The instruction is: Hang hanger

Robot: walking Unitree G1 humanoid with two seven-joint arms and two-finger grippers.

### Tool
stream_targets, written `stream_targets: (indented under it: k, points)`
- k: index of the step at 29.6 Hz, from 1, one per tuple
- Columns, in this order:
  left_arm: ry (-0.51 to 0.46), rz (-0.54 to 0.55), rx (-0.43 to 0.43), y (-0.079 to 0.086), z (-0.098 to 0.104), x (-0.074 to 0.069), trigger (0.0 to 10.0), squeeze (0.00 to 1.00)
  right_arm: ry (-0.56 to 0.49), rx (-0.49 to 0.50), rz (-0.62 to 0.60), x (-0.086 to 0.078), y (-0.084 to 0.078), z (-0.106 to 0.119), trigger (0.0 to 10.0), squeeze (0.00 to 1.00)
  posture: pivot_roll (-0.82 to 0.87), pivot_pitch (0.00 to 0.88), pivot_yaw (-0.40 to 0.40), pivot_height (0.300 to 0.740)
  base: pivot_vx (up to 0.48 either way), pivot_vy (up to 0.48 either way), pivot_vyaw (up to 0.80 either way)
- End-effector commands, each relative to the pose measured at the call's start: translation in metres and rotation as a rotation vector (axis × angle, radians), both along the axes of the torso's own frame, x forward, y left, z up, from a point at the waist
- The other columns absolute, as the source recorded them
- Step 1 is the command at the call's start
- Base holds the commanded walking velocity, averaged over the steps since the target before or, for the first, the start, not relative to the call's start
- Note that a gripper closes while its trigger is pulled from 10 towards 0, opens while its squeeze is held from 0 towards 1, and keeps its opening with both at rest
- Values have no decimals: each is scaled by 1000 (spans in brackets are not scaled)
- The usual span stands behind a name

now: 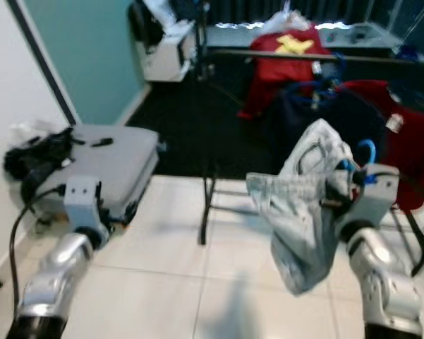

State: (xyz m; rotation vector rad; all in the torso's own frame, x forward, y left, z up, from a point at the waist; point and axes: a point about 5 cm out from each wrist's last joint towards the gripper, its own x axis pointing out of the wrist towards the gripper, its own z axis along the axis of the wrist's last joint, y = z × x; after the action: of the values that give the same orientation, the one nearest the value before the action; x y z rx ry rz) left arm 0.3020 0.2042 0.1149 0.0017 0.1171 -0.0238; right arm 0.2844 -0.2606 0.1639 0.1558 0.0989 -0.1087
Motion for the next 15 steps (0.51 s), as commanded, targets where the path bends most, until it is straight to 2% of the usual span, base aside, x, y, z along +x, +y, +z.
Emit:
stream_targets:
  k: [1,8,15]
  points:
    - [13,-21,30,-1,-3,-2,10000,0,-22,0,-42,1,-5,6,10000,0,-29,21,-8,740,480,0,0]
    - [8,-35,39,-6,-1,0,10000,0,-22,-2,-53,1,-6,7,10000,0,-31,19,-8,740,472,0,0]
    - [4,-63,54,-14,0,1,10000,0,-26,4,-44,2,-4,9,10000,0,-26,17,-6,740,364,-307,0]
